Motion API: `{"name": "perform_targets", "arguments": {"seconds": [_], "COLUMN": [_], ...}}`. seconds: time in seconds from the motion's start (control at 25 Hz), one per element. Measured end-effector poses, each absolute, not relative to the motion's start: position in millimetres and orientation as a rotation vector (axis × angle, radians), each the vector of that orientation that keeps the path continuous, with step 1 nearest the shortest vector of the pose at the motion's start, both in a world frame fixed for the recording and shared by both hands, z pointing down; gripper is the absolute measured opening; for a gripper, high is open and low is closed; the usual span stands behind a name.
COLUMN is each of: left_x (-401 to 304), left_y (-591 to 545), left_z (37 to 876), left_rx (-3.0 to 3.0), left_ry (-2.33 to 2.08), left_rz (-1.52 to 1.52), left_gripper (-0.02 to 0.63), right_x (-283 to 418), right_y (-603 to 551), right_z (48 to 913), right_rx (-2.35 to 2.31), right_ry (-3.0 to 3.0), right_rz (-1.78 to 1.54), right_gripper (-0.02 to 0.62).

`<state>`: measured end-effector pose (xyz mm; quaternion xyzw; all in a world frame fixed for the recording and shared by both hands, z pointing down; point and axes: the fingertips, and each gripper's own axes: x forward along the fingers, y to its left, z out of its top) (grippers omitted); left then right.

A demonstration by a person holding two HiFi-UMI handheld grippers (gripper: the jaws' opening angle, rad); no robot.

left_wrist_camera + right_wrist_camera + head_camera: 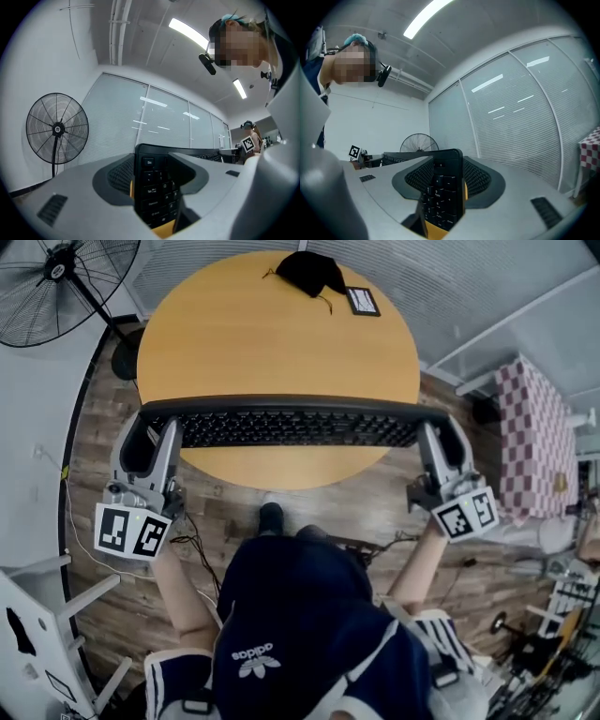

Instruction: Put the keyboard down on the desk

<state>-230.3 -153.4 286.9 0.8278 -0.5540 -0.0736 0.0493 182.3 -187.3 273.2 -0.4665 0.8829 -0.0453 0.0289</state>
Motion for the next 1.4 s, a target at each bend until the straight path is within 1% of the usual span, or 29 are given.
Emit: {"name": "perform_targets", "arguments": {"seconds": [0.28,0.76,1.08,1.4], "left_x": [-243,-238,-226,-216], "left_y": [-177,-187,-211,-244], "left_z": [303,328,366,425], "left_rx": [2.482,2.379,2.281,2.173], "left_ry": [-1.673,-1.768,-1.798,-1.784], "left_rz": [-0.235,-0.158,-0.081,0.008], "left_gripper": [0.221,0.221,0.221,0.222], "right_x": [169,168,181,192], "right_y": [-212,-247,-287,-331], "right_z": [279,309,353,419], "right_rx": [-1.463,-1.382,-1.350,-1.359], "right_ry": [2.752,2.795,2.811,2.832], "right_rz": [-0.182,-0.249,-0.363,-0.548], "right_gripper": [0.184,0.184,0.184,0.184]}}
